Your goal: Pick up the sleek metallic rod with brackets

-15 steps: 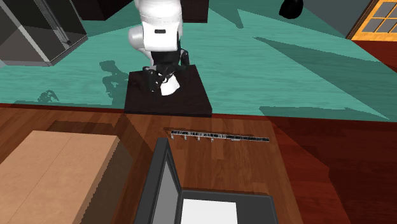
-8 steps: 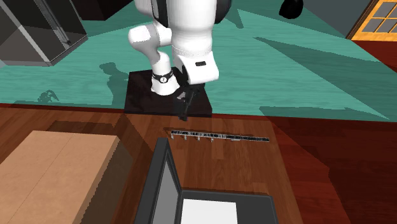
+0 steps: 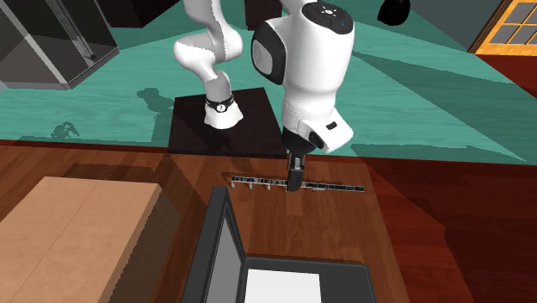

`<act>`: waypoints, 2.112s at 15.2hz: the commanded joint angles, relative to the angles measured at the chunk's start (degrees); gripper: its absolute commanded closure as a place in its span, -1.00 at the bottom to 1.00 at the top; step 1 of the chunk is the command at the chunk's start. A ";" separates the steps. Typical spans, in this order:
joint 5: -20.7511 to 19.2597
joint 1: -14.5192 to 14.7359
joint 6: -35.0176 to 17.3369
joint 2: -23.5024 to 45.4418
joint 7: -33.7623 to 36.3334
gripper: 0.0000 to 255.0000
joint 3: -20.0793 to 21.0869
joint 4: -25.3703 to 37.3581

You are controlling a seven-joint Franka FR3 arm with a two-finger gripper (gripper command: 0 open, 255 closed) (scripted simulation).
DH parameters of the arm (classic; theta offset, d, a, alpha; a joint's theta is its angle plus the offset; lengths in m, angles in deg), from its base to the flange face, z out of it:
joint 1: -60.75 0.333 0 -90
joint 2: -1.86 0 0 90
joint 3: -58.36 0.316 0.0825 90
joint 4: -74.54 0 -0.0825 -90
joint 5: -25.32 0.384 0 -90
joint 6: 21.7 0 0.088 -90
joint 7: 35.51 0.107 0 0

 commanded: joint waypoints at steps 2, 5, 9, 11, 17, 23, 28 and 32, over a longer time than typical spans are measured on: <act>-0.35 0.68 -1.48 2.64 -1.75 -1.00 0.79 1.36; -0.49 0.68 -3.57 3.73 -1.58 -1.00 0.76 0.34; -0.66 0.69 -6.05 5.13 -1.37 -1.00 0.72 -0.74; -0.66 0.66 -6.09 5.22 -1.41 1.00 0.70 -0.69; -0.66 0.64 -6.11 5.14 -1.45 1.00 0.69 -0.79; -0.51 0.68 -3.97 3.95 -1.55 1.00 0.76 0.16; -0.29 0.67 -0.47 2.16 -1.82 1.00 0.81 1.88; -0.14 0.67 2.36 0.93 -2.03 1.00 0.84 3.49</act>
